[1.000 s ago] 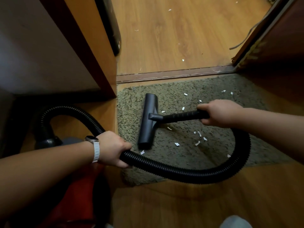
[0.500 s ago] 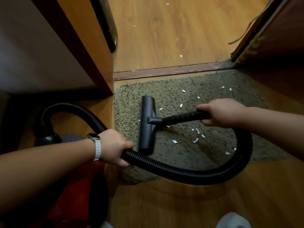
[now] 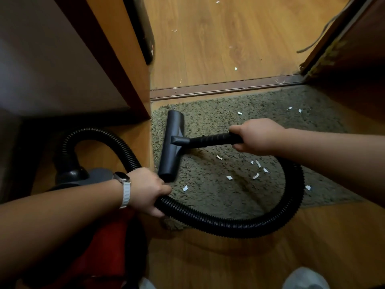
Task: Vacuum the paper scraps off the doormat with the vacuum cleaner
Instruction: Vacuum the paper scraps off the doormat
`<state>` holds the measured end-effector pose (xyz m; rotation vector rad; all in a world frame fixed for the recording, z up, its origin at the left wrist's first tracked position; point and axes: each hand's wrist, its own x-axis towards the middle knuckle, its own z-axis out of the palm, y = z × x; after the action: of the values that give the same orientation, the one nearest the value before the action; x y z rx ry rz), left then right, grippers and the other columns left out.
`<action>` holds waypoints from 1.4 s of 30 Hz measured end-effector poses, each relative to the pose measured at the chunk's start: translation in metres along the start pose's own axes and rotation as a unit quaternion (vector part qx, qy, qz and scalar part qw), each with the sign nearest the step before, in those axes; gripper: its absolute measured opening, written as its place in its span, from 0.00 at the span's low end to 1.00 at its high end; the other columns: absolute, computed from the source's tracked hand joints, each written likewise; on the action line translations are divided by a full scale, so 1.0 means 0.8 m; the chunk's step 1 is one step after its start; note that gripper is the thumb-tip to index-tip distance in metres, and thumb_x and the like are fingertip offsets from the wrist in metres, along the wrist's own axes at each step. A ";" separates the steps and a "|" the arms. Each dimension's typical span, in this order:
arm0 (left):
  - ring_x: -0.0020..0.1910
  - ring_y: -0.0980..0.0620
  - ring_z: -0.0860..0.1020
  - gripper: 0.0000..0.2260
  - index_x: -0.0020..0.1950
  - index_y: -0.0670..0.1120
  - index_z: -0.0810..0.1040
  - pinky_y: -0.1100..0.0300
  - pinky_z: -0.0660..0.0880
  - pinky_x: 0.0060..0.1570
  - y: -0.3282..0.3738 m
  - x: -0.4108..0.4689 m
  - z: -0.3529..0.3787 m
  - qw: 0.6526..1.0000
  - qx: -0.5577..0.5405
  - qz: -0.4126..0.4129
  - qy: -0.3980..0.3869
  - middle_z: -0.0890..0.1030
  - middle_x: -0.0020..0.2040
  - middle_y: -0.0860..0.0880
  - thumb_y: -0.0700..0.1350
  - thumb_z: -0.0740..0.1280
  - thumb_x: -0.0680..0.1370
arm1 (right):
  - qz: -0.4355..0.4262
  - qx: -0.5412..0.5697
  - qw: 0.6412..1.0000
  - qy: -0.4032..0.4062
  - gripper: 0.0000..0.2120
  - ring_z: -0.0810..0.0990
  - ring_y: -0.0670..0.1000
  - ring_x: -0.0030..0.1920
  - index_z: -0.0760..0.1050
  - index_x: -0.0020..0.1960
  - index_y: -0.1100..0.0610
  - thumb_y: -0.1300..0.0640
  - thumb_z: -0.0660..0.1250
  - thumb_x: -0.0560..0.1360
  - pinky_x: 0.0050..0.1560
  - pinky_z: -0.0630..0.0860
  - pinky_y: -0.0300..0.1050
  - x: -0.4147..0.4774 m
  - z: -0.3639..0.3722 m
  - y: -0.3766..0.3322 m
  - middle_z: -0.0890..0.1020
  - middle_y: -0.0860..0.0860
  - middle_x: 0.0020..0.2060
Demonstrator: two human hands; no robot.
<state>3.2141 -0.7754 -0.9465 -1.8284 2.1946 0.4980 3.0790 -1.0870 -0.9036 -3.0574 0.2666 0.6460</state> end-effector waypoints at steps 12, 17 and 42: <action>0.40 0.46 0.80 0.29 0.48 0.51 0.74 0.53 0.78 0.41 -0.001 0.012 -0.002 0.999 -0.008 -0.018 0.030 0.80 0.41 0.51 0.72 0.49 0.67 | -0.074 -0.055 0.995 -0.032 0.17 0.80 0.52 0.43 0.71 0.62 0.43 0.40 0.64 0.75 0.38 0.77 0.45 -0.047 -0.006 0.037 0.79 0.47 0.44; 0.42 0.47 0.80 0.29 0.49 0.52 0.73 0.54 0.78 0.42 -0.004 0.021 0.000 0.999 0.000 -0.021 0.029 0.81 0.42 0.51 0.72 0.48 0.66 | -0.074 -0.082 0.992 -0.062 0.22 0.79 0.51 0.45 0.68 0.69 0.41 0.39 0.63 0.77 0.39 0.76 0.44 -0.065 -0.003 0.043 0.79 0.47 0.49; 0.37 0.45 0.81 0.28 0.46 0.51 0.75 0.53 0.79 0.38 0.008 0.009 0.011 0.999 -0.034 -0.014 0.035 0.81 0.38 0.51 0.72 0.51 0.67 | 0.051 -0.045 0.998 0.015 0.14 0.77 0.53 0.38 0.73 0.58 0.45 0.43 0.67 0.75 0.34 0.75 0.45 -0.073 0.001 0.089 0.77 0.47 0.37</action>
<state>3.2065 -0.7776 -0.9571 -1.9371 2.2184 0.5159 3.0145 -1.1479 -0.8787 -3.1587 0.4083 0.6340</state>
